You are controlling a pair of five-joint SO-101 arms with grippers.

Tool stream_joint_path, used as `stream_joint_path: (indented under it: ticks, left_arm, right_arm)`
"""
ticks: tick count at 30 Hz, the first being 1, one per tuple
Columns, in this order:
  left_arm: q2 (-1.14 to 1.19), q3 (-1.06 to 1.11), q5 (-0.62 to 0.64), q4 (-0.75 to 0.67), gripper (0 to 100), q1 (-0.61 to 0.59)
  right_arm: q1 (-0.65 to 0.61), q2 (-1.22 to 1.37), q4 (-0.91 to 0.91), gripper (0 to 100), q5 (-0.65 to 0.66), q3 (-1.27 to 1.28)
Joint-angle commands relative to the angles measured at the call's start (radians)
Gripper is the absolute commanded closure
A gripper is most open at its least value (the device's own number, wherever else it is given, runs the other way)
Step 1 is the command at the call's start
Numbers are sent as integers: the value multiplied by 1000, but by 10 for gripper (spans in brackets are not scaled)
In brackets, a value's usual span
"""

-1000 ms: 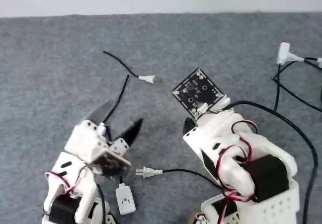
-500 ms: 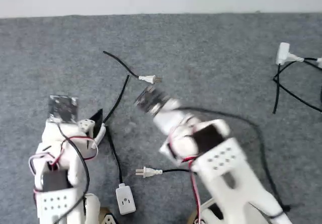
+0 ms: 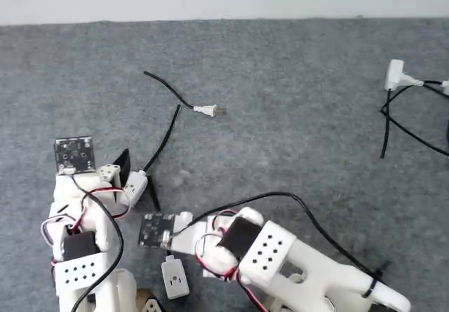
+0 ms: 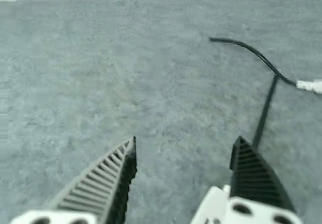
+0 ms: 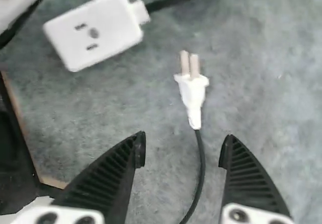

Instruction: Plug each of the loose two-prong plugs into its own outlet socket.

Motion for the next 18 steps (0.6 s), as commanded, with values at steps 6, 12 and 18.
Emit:
stream_joint_path:
  ticks: [6, 12, 18]
  left_arm:
    - [2, -12, 8, -68, 716, -12]
    - [2, -13, 5, -68, 716, -12]
    - [2, -8, 3, -68, 716, -12]
  right_arm:
    - [-45, 7, -84, 762, 35, 9]
    - [-41, 7, -101, 762, 140, 23]
    - [-39, 7, -222, 762, 250, 126]
